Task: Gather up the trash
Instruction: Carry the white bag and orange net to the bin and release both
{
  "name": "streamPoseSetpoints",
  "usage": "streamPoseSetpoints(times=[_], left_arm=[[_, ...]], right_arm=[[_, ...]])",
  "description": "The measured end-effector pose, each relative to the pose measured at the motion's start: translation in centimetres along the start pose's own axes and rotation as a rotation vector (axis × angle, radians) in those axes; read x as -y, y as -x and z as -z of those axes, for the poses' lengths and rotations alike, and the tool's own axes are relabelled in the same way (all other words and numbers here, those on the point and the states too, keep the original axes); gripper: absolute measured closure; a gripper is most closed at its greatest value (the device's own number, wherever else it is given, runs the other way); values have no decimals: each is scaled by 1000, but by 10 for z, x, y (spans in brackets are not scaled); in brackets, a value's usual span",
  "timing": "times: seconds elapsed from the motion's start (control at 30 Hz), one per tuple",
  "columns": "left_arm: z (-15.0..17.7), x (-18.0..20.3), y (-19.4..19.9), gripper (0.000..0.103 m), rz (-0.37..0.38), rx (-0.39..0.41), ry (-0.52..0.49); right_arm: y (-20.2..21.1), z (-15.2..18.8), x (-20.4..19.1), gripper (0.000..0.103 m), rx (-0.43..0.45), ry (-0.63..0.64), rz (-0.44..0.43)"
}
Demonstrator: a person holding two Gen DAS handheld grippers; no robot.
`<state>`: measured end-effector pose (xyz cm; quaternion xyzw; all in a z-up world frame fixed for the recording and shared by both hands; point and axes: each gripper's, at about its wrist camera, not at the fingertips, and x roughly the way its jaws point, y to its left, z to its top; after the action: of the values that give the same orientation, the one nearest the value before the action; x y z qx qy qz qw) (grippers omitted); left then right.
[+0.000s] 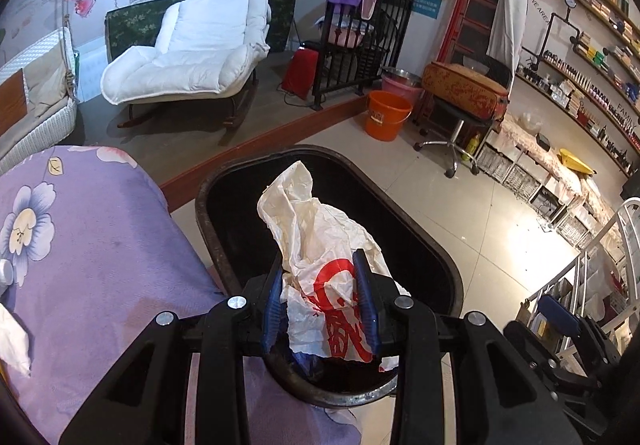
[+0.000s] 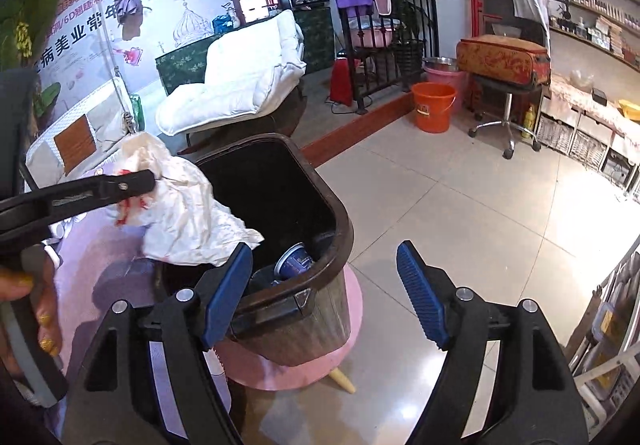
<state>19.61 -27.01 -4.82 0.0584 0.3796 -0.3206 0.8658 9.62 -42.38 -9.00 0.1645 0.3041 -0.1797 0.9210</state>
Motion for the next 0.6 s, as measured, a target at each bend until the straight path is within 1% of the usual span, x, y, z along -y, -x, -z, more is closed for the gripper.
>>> streamPoseSetpoints(times=[0.17, 0.23, 0.27, 0.3, 0.33, 0.37, 0.5, 0.6], left_arm=[[-4, 4, -17, 70, -19, -43, -3], [-5, 6, -22, 62, -25, -65, -2], [-6, 5, -25, 52, -20, -78, 4], [-6, 5, -26, 36, -16, -87, 12], [-7, 4, -28, 30, -17, -91, 16], [-7, 4, -27, 27, -16, -89, 15], [-7, 5, -29, 24, -22, -110, -5], [-5, 4, -24, 20, -15, -97, 0]], right_arm=[[5, 0, 0, 27, 7, -6, -8], [7, 1, -2, 25, 10, -6, -10], [7, 1, -3, 24, 9, -6, -10], [8, 2, -3, 23, 10, -8, -11], [8, 2, -3, 23, 10, -12, -10], [9, 3, -2, 22, 10, -16, -10], [10, 3, 1, 21, 8, -29, -4], [9, 0, 4, 20, 7, -38, -2]])
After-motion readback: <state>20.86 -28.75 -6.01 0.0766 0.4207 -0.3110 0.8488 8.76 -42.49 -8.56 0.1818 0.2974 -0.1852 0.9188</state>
